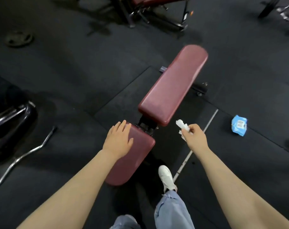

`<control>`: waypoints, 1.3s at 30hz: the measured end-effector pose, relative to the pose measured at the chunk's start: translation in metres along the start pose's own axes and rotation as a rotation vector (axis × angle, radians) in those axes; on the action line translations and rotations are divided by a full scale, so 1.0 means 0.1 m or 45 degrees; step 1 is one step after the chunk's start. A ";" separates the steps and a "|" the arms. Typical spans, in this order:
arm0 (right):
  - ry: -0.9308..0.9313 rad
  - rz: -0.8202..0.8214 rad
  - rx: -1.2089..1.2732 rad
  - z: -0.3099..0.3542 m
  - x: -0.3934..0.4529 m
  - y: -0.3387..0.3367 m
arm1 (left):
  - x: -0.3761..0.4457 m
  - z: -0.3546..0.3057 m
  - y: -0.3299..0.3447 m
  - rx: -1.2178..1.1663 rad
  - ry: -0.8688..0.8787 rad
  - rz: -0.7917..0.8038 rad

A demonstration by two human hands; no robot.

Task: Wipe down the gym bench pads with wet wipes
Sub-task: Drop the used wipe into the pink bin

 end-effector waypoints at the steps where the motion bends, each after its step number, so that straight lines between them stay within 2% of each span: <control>1: 0.028 -0.030 0.080 0.02 -0.04 -0.20 | 0.02 -0.12 -0.14 0.003 0.029 -0.025; 4: 0.078 -0.141 0.243 0.03 -0.15 -0.80 | 0.08 -0.53 -0.50 -0.011 0.109 -0.068; 9: 0.143 -0.291 0.302 -0.21 -0.29 -1.69 | 0.18 -1.60 -0.84 -0.128 0.262 -0.133; 16: 0.285 -0.450 0.349 -0.76 -0.22 -2.98 | 0.50 -3.33 -0.80 -0.259 0.512 -0.136; 21: 0.364 -0.549 0.364 -1.18 -0.18 -3.73 | 0.68 -4.29 -0.63 -0.321 0.603 -0.072; 29: 0.516 -0.647 0.450 -1.74 0.03 -4.42 | 0.98 -5.17 -0.32 -0.316 0.692 0.082; 39: 0.684 -0.731 0.704 -2.17 1.12 -4.79 | 2.42 -5.95 -0.12 -0.256 0.735 0.171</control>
Point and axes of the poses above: each hand's wrist, its own x-axis towards the middle knuckle, its own y-axis out of the palm, z = x × y, the point moved 2 cm from there along x, towards the middle knuckle, and after that the axes turned 6 degrees about -z, right-handed, at the moved point
